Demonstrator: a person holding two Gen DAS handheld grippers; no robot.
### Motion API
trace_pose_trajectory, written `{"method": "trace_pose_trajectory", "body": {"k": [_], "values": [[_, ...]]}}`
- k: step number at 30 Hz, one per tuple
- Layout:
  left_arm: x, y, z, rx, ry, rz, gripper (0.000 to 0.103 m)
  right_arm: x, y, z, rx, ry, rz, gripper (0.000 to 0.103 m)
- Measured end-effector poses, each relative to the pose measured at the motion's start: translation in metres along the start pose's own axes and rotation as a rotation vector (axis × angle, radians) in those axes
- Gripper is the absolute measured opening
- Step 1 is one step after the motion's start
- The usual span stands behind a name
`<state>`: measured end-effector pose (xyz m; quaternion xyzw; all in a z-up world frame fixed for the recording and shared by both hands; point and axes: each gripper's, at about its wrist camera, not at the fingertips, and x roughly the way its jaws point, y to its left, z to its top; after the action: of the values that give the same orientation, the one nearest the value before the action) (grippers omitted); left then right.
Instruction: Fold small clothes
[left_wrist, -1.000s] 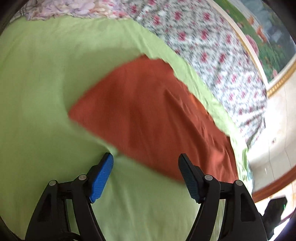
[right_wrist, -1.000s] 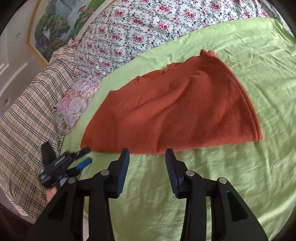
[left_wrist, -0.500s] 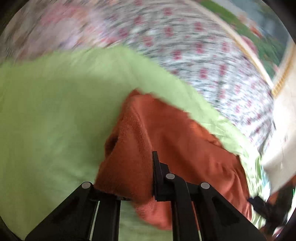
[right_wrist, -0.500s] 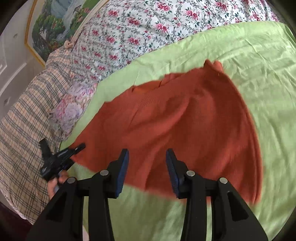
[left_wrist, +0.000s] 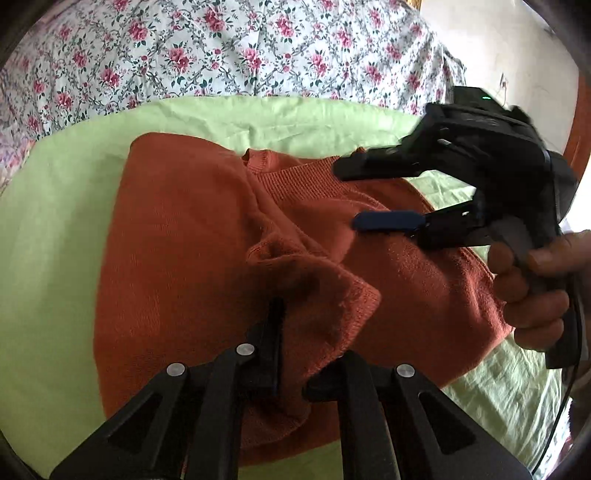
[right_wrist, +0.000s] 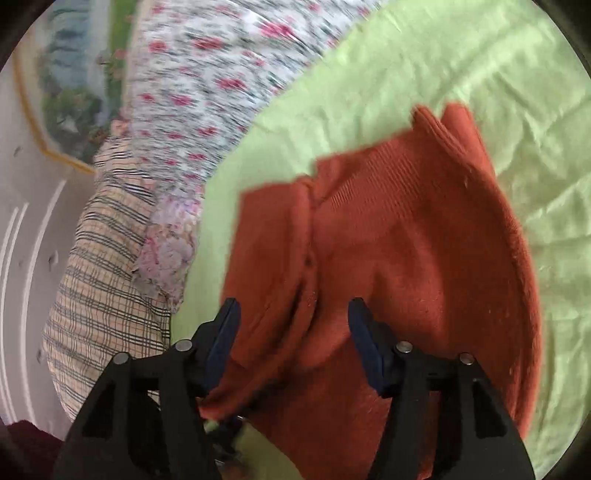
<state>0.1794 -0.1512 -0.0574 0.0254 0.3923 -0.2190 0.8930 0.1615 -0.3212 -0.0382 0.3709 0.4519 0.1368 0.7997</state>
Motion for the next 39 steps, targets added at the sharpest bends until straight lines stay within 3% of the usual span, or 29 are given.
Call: {"method": "trace_pose_trajectory", "body": {"k": [2, 6, 10, 11, 12, 13, 14, 16, 20, 25, 30, 33, 36, 39], "values": [[-0.007, 0.004, 0.010, -0.012, 0.014, -0.004, 0.006, 0.013, -0.003, 0.002, 0.037, 0.059, -0.006, 0.062], [-0.019, 0.002, 0.018, 0.064, 0.012, -0.012, 0.006, 0.037, 0.014, 0.012, 0.046, 0.142, -0.013, 0.076], [-0.016, 0.000, 0.021, 0.167, 0.053, -0.050, 0.006, 0.079, 0.031, 0.027, 0.029, 0.227, -0.047, 0.073], [-0.014, 0.002, 0.022, 0.179, 0.070, -0.060, 0.006, 0.087, 0.032, 0.029, 0.026, 0.228, -0.067, 0.065], [-0.013, 0.003, 0.024, 0.185, 0.084, -0.067, 0.006, 0.093, 0.033, 0.032, 0.025, 0.228, -0.093, 0.035], [-0.013, 0.005, 0.027, 0.187, 0.091, -0.077, 0.006, 0.102, 0.033, 0.033, 0.031, 0.245, -0.118, 0.017], [-0.015, 0.005, 0.029, 0.188, 0.089, -0.083, 0.006, 0.105, 0.034, 0.035, 0.039, 0.244, -0.137, 0.017], [-0.023, 0.001, 0.038, 0.186, 0.069, -0.106, 0.006, 0.094, 0.044, 0.038, 0.021, 0.209, -0.127, 0.015], [-0.041, -0.035, 0.045, 0.181, 0.033, -0.123, 0.006, 0.034, 0.075, 0.034, -0.080, 0.102, -0.098, 0.015], [-0.027, -0.092, 0.046, 0.143, 0.058, -0.140, 0.006, -0.021, 0.070, 0.043, -0.164, 0.088, -0.207, 0.015], [0.005, -0.119, 0.038, 0.203, 0.136, -0.144, 0.006, -0.039, 0.025, 0.044, -0.175, 0.130, -0.354, 0.015], [0.010, -0.122, 0.045, 0.198, 0.139, -0.153, 0.006, -0.039, 0.005, 0.042, -0.156, 0.122, -0.347, 0.015], [0.009, -0.125, 0.045, 0.188, 0.151, -0.173, 0.006, -0.047, 0.011, 0.043, -0.176, 0.072, -0.315, 0.015], [0.027, -0.126, 0.040, 0.217, 0.194, -0.169, 0.006, -0.041, 0.005, 0.044, -0.195, 0.100, -0.373, 0.015]]}}
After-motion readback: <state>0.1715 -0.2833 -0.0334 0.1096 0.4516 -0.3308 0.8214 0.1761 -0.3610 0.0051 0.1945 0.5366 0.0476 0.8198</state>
